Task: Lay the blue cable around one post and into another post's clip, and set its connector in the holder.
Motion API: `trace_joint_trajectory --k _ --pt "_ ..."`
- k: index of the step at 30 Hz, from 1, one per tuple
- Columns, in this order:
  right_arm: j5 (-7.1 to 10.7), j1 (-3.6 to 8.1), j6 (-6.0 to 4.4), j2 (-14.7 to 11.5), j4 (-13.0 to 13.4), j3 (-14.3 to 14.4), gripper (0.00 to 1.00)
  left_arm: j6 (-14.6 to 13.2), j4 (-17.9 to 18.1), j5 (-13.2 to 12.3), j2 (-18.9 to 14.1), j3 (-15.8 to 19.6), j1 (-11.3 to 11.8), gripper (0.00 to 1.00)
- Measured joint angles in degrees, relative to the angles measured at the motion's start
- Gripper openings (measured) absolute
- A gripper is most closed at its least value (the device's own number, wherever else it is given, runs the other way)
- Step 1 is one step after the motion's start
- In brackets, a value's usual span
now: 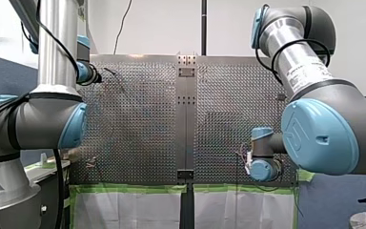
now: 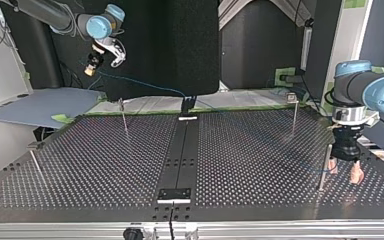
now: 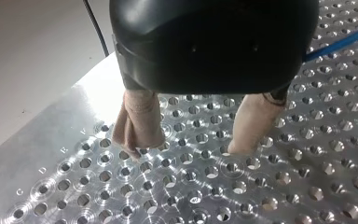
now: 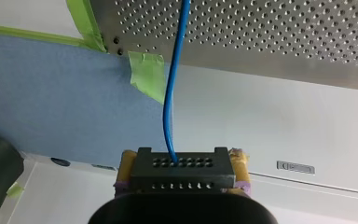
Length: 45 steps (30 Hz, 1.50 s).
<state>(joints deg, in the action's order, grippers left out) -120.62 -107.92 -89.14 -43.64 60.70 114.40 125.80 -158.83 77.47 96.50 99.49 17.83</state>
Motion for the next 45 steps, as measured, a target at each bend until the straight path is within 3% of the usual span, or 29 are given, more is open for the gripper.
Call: trace_joint_trajectory --k 5,11,18,25,31,38,45 --pt "2.50 2.51 0.80 0.28 0.72 -1.06 0.00 -0.07 -0.02 0.00 -0.02 0.00 -0.02 1.00" --pt "5.52 5.53 0.89 0.44 0.78 -3.01 0.00 -0.22 -0.03 0.00 -0.01 0.01 -0.02 1.00" --pt "8.72 8.38 1.74 1.53 1.06 -4.70 0.00 -0.29 -0.02 0.00 0.01 -0.01 0.03 1.00" --pt "11.74 8.83 3.58 3.07 1.07 -6.78 0.00 -0.35 -0.15 0.00 0.00 -0.02 -0.01 1.00" --pt "14.69 8.69 6.32 4.76 0.49 -7.09 0.00 -0.53 -0.37 0.00 0.00 -0.02 -0.07 1.00" --pt "18.27 9.08 9.79 5.65 -2.07 -7.32 0.00 -0.72 -0.49 0.00 -0.01 -0.02 -0.07 1.00" --pt "21.68 9.32 10.52 5.70 -3.64 -8.86 0.00 -1.16 -0.84 0.29 -0.02 -0.02 -0.15 1.00"
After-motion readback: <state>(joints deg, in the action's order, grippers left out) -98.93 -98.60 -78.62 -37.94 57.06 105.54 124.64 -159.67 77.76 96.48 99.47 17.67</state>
